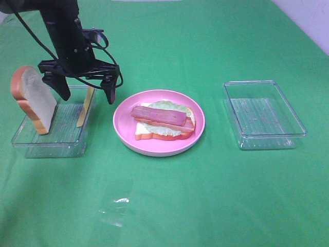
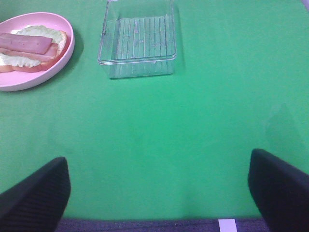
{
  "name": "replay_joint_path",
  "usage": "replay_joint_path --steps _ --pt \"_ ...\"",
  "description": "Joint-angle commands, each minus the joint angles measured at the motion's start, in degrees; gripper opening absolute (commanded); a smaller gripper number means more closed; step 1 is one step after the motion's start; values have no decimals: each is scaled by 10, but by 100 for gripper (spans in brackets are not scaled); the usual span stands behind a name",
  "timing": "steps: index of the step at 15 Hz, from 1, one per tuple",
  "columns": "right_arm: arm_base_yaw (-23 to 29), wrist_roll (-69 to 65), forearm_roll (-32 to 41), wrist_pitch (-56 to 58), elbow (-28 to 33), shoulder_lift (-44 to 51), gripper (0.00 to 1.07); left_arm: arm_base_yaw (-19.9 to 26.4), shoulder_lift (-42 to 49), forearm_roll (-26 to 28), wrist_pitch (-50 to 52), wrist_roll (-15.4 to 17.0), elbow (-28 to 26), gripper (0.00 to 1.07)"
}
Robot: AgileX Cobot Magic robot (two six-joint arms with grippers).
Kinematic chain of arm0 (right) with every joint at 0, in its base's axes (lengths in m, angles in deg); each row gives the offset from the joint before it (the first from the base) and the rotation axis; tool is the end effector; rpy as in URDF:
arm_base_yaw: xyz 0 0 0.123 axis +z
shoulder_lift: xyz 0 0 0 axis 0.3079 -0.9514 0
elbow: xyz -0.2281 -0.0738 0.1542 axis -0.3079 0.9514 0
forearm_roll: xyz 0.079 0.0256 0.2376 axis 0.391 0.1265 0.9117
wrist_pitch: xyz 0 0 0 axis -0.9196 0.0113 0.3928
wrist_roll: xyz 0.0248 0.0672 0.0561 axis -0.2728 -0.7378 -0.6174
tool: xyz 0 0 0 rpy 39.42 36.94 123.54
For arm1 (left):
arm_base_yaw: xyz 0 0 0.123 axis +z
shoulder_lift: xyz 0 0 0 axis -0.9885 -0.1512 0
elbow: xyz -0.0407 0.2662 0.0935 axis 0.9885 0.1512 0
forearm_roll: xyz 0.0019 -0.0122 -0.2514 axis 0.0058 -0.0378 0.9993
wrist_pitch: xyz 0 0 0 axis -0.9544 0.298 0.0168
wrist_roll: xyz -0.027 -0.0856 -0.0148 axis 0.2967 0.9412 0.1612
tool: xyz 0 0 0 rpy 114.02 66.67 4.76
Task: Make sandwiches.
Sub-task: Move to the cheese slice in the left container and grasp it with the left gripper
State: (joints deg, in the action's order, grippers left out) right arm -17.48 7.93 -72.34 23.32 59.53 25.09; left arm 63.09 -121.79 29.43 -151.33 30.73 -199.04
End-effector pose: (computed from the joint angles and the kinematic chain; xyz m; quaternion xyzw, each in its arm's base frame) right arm -0.0028 0.0008 0.2613 0.0139 0.8758 0.0166 0.4822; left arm 0.4538 -0.1545 0.1689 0.0775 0.9950 -0.0400 0.0481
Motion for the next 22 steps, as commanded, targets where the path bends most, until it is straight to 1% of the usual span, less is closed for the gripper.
replay_joint_path --steps 1,2,3,4,5,6,12,13,14,16,17,18,22 --pt "1 -1 2 -2 1 18 96 -2 -13 3 9 2 -3 95" --pt "1 -1 2 -2 1 18 96 -2 -13 3 11 1 -3 92" --pt "1 -1 2 -2 1 18 96 -2 -13 3 15 -1 -3 87" --pt "1 -1 2 -2 1 18 96 -2 -13 3 17 -1 -3 64" --pt "1 -1 2 -2 1 18 96 -2 -13 3 17 3 -3 51" --pt "1 -1 2 -2 1 18 96 -2 -13 3 17 3 -3 43" --pt "1 -1 2 -2 1 18 96 -2 -13 3 16 4 -3 43" --pt "1 -1 2 -2 1 18 96 -2 -13 3 16 9 -3 42" --pt "1 -1 2 -2 1 18 96 -2 -13 3 16 17 -3 39" --pt "1 -1 2 -2 1 18 96 -2 -13 3 16 19 -3 27" --pt "1 -1 2 -2 1 18 96 -2 -13 3 16 19 -3 6" --pt "1 -1 2 -2 1 18 96 -2 -13 2 16 18 -3 0" --pt "1 -1 2 -2 1 18 96 -2 -11 -7 14 15 -3 0"
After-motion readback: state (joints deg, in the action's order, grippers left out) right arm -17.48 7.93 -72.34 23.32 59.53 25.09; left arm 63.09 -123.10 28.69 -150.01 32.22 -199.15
